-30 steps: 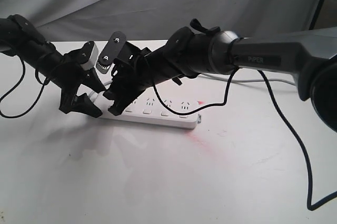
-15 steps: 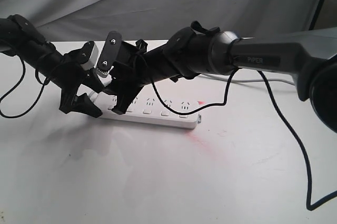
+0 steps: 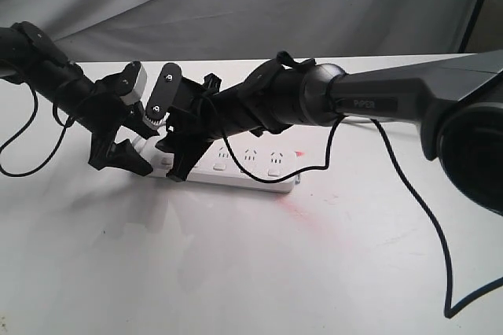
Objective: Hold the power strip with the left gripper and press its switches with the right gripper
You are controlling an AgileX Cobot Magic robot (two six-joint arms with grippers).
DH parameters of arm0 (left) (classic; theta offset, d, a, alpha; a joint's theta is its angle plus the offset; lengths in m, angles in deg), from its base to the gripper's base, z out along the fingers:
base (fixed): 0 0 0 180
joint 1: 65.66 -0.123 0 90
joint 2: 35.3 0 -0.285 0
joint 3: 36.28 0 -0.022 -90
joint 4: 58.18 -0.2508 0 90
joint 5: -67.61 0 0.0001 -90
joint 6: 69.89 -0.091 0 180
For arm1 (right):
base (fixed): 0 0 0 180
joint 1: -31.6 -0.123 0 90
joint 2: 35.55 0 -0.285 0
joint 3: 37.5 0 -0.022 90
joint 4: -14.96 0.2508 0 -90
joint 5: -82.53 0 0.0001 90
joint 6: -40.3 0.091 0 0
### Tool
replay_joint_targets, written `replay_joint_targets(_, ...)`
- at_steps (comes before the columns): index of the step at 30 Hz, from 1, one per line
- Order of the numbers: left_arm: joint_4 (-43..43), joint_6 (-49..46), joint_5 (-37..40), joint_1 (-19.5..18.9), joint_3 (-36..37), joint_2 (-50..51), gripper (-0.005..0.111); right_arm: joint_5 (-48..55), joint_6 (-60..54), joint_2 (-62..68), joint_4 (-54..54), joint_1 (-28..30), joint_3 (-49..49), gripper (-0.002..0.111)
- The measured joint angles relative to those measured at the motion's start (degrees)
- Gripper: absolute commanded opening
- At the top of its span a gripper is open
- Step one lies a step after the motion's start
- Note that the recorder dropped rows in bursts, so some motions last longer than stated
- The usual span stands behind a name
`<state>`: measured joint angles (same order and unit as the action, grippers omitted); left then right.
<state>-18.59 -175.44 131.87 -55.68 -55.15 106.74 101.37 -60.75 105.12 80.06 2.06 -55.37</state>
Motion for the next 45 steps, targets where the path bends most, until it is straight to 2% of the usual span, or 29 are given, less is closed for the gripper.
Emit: replay_joint_targets(45,0.00,0.00,-0.10,0.00,0.00,0.00,0.069,-1.49,-2.66,1.65,-0.67,-0.45,0.00,0.044)
